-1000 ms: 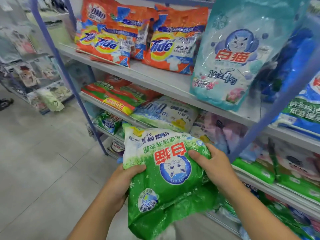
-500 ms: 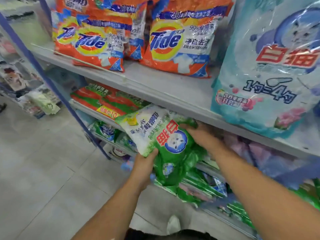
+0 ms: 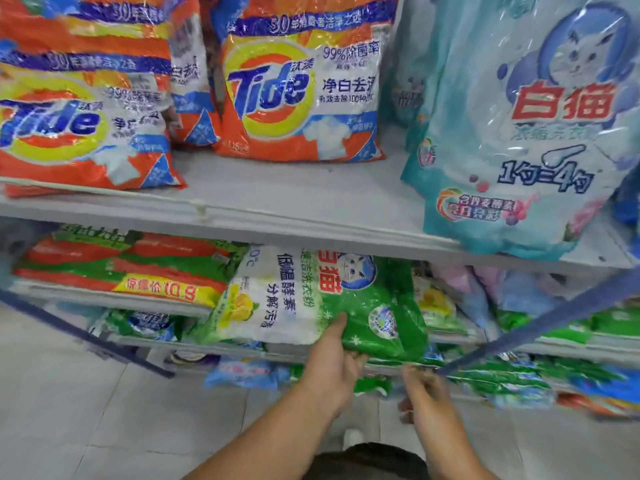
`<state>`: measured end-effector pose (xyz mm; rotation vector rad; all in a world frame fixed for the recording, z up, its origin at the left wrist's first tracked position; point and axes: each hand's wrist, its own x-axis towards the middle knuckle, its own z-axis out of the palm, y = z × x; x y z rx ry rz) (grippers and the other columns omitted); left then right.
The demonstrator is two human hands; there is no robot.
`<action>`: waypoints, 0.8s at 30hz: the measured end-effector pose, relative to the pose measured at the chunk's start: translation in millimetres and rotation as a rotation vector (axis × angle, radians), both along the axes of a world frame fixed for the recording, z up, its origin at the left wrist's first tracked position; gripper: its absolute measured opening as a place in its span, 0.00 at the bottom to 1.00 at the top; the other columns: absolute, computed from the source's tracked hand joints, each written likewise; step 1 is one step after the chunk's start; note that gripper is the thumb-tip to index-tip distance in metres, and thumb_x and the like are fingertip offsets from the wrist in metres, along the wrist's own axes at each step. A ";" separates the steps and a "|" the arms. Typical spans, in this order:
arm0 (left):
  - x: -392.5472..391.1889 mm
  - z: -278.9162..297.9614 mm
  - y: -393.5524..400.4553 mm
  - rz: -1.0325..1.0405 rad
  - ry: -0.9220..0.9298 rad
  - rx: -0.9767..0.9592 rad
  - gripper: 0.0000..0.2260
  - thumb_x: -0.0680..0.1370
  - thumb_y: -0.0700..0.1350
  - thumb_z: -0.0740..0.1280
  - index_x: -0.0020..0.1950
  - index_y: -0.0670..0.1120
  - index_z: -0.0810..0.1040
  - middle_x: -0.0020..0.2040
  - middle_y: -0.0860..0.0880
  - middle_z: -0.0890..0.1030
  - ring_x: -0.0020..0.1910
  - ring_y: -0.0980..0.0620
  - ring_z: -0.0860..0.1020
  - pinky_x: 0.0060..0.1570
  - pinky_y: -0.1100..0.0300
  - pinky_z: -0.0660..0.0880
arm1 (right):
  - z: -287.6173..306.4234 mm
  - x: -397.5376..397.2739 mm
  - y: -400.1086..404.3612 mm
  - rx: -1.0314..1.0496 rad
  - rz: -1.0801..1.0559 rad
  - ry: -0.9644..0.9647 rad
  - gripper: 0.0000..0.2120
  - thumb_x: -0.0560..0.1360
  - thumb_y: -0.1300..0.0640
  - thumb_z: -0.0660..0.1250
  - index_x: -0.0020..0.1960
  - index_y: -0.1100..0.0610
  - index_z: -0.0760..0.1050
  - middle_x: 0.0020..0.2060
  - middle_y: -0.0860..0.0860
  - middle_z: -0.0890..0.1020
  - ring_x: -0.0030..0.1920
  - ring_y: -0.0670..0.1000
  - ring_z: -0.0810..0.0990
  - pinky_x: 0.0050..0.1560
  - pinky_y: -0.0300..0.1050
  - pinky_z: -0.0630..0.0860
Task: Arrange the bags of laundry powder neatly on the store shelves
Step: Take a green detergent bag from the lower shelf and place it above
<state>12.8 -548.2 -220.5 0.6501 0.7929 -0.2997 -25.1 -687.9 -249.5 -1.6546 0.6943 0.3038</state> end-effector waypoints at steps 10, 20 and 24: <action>-15.6 12.7 40.6 -0.598 0.004 0.522 0.18 0.81 0.62 0.61 0.49 0.49 0.81 0.48 0.49 0.85 0.47 0.54 0.81 0.47 0.59 0.75 | 18.6 30.8 106.8 0.321 -0.193 0.066 0.35 0.66 0.28 0.71 0.53 0.59 0.81 0.44 0.56 0.88 0.46 0.55 0.86 0.54 0.54 0.80; 7.6 12.5 208.0 -0.218 -0.033 1.003 0.14 0.80 0.50 0.69 0.61 0.44 0.77 0.53 0.46 0.83 0.47 0.47 0.79 0.37 0.58 0.74 | 40.7 77.2 86.6 0.483 -0.330 -0.129 0.12 0.81 0.53 0.66 0.57 0.62 0.79 0.51 0.58 0.87 0.52 0.58 0.86 0.56 0.60 0.81; 28.6 -21.1 209.9 -0.462 0.030 0.686 0.22 0.77 0.64 0.68 0.58 0.47 0.81 0.52 0.46 0.87 0.51 0.44 0.85 0.56 0.44 0.81 | 36.4 106.6 73.2 0.407 -0.264 -0.142 0.11 0.81 0.55 0.66 0.59 0.60 0.78 0.54 0.57 0.86 0.50 0.56 0.87 0.44 0.54 0.83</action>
